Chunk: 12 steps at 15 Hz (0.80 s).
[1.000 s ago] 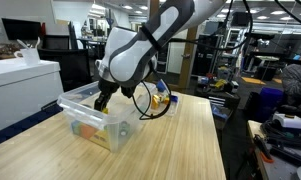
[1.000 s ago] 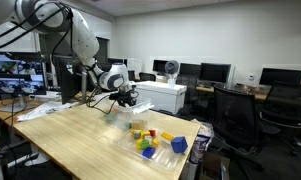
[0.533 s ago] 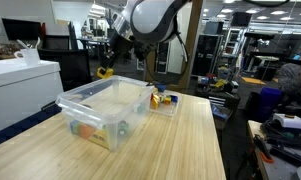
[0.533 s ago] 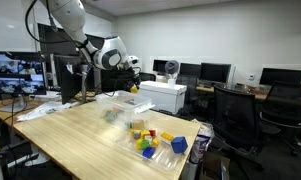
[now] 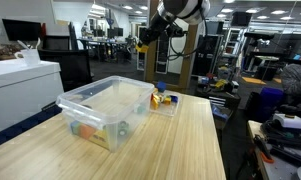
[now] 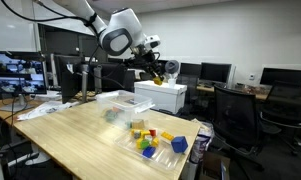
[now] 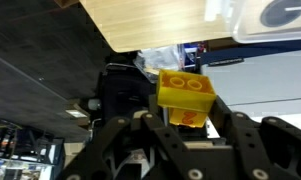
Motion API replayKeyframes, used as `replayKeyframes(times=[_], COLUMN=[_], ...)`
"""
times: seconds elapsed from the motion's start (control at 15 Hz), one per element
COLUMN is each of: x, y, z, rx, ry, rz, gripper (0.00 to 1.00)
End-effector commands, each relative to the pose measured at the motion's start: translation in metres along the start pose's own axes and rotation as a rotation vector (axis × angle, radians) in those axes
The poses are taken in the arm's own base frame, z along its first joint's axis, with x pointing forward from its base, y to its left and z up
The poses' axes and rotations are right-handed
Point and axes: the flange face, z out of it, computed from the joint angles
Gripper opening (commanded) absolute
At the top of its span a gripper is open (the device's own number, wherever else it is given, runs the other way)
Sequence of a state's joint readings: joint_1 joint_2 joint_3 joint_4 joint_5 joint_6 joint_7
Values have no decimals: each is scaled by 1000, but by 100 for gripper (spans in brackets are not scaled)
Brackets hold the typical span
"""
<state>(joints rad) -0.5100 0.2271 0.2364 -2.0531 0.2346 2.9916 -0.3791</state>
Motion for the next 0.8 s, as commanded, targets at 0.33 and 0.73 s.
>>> replayKeyframes(times=[0.33,0.73], x=[-99,-156], y=[125,108], z=[60,106], rx=[-147,-163], ry=[-204,-381], rz=[98,22], gripper=[28,78])
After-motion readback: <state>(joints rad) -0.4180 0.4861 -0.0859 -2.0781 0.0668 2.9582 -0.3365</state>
